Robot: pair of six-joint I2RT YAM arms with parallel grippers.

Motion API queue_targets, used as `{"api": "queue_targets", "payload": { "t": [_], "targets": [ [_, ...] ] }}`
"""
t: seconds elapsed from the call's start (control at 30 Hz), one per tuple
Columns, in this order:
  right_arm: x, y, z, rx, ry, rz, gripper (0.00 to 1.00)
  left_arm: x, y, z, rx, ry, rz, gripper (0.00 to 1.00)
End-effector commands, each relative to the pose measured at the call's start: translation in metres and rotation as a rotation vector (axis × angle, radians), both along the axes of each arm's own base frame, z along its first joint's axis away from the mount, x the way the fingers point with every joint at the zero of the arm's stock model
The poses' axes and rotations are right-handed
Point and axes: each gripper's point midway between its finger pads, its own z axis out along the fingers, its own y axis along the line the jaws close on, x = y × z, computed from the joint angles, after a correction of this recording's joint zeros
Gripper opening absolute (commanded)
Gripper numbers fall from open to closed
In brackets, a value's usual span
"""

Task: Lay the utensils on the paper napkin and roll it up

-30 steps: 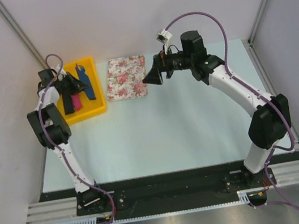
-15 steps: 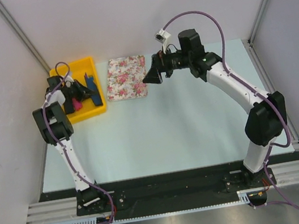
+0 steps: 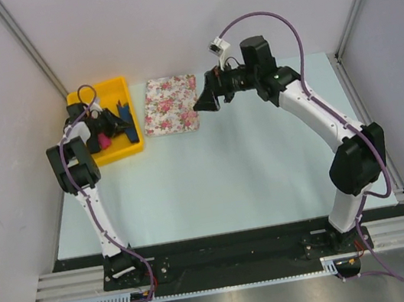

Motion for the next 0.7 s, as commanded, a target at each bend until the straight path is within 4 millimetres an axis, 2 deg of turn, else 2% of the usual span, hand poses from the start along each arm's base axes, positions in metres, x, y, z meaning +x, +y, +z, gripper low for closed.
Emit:
{"api": "queue_targets", "payload": {
  "t": [0.0, 0.1, 0.33, 0.5, 0.6, 0.67],
  "targets": [
    [0.004, -0.003, 0.017, 0.013, -0.046, 0.006, 1.00, 0.006, 0.004, 0.006, 0.099, -0.007, 0.020, 0.29],
    [0.004, -0.004, 0.019, 0.014, -0.051, 0.007, 1.00, 0.007, 0.012, 0.005, 0.169, 0.004, 0.045, 0.34],
    [0.002, -0.009, 0.018, 0.014, -0.050, 0.007, 1.00, 0.006, 0.021, 0.016, 0.328, 0.006, 0.084, 0.39],
    [-0.001, -0.011, 0.020, 0.019, -0.058, 0.008, 1.00, 0.004, 0.032, 0.020, 0.401, 0.018, 0.119, 0.48],
    [-0.003, -0.013, 0.021, 0.022, -0.063, 0.008, 1.00, 0.005, 0.030, 0.032, 0.401, -0.007, 0.115, 0.49],
    [-0.003, -0.014, 0.021, 0.019, -0.075, 0.006, 1.00, 0.008, 0.031, 0.053, 0.415, -0.055, 0.127, 0.51]
  ]
}}
